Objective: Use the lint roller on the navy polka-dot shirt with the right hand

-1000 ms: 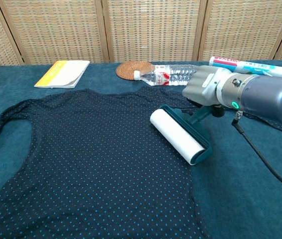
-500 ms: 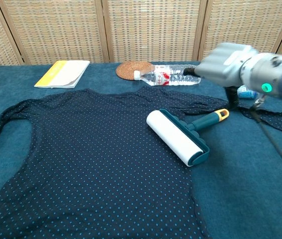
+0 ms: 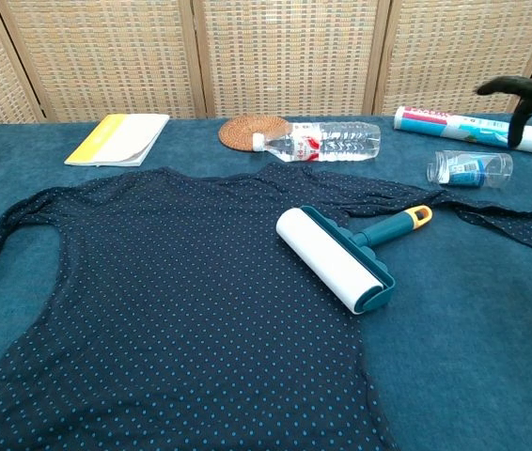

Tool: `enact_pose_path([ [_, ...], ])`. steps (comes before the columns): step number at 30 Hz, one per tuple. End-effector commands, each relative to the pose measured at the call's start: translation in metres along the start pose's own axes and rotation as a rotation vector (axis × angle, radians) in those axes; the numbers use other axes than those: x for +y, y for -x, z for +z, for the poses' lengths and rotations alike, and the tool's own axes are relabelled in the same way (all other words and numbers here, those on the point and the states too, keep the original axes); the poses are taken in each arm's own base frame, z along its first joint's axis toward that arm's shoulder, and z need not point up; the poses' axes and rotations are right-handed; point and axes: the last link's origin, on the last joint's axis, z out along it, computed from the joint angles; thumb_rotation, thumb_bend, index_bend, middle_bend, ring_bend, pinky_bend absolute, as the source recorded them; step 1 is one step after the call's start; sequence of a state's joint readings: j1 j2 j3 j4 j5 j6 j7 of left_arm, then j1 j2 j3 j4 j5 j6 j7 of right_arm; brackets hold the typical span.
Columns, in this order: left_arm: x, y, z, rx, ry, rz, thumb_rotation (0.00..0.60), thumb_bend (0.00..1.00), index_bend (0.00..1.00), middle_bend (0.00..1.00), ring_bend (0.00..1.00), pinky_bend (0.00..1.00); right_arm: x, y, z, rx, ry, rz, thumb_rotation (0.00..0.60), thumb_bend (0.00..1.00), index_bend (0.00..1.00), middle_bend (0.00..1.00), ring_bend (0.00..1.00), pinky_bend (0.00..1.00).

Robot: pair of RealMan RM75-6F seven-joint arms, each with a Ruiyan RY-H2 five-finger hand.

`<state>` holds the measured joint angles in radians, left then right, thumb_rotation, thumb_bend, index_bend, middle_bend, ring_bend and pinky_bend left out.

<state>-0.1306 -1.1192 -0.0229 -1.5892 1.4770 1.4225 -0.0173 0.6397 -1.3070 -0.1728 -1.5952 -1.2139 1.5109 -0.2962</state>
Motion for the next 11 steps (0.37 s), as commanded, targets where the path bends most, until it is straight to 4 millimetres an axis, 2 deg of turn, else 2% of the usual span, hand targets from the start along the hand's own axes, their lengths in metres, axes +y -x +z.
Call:
enact_pose_path([
  [1,0.003,0.001,-0.005,0.012,0.011,0.002,0.600,0.00,0.00,0.00,0.00,0.00,0.031,0.006,-0.039,0.007,0.080,0.041,0.600,0.00,0.00,0.00,0.00,0.00],
  [6,0.003,0.001,-0.011,0.021,0.017,0.001,0.600,0.00,0.00,0.00,0.00,0.00,0.044,0.014,-0.055,0.023,0.133,0.042,0.600,0.00,0.00,0.00,0.00,0.00],
  [11,0.003,0.000,-0.012,0.027,0.025,-0.005,0.600,0.00,0.00,0.00,0.00,0.00,0.049,0.016,-0.060,0.035,0.155,0.038,0.600,0.00,0.00,0.00,0.00,0.00],
])
